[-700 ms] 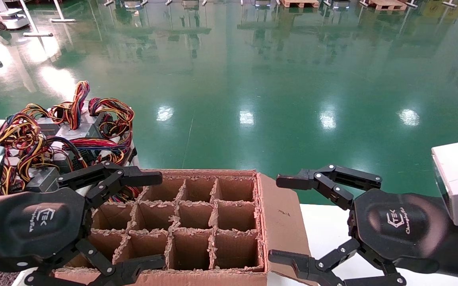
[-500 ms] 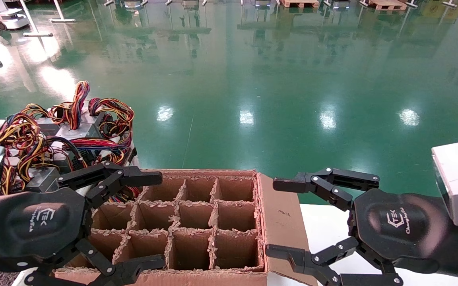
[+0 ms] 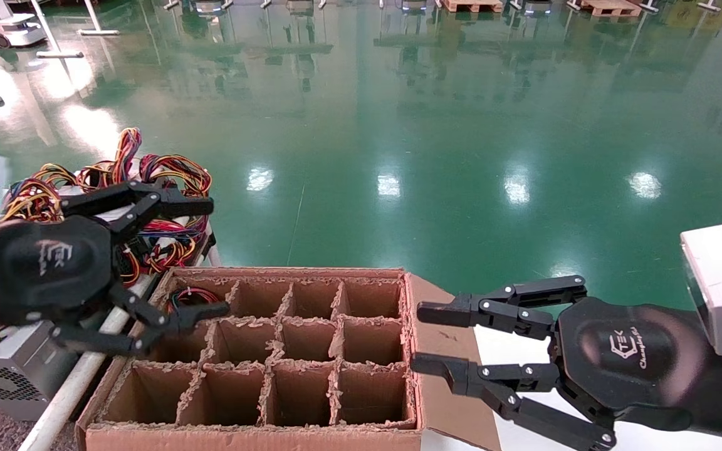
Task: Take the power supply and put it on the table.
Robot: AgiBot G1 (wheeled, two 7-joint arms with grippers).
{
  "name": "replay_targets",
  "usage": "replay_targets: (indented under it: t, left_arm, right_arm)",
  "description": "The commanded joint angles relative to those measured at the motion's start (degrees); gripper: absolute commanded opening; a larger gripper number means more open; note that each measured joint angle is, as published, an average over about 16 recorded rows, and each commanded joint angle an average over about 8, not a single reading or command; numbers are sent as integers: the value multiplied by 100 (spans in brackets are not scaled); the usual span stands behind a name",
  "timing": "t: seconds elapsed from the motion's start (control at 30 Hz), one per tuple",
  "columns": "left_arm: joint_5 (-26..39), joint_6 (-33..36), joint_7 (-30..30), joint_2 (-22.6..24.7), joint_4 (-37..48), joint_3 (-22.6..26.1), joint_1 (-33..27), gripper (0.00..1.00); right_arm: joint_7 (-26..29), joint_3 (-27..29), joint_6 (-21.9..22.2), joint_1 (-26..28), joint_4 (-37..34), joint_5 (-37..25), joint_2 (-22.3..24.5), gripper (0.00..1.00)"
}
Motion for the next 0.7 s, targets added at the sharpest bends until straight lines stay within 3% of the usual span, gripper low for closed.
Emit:
replay_targets:
  t: [0.03, 0.3, 0.53, 0.7]
  left_arm:
    - [365, 120, 110, 37, 242, 110, -394, 100]
    - [2155, 308, 1582, 570, 1248, 1121, -1732, 100]
    - [3004, 275, 2971, 1188, 2376, 1787, -2573, 100]
    - [3449, 276, 3916, 1609, 3101, 2194, -2965, 100]
  right_arm:
    - [0, 0, 0, 0, 0, 0, 0, 0]
    - [0, 0, 0, 0, 0, 0, 0, 0]
    - [0, -1, 0, 0, 0, 0, 0, 2]
    - [0, -1, 0, 0, 0, 1, 0, 65]
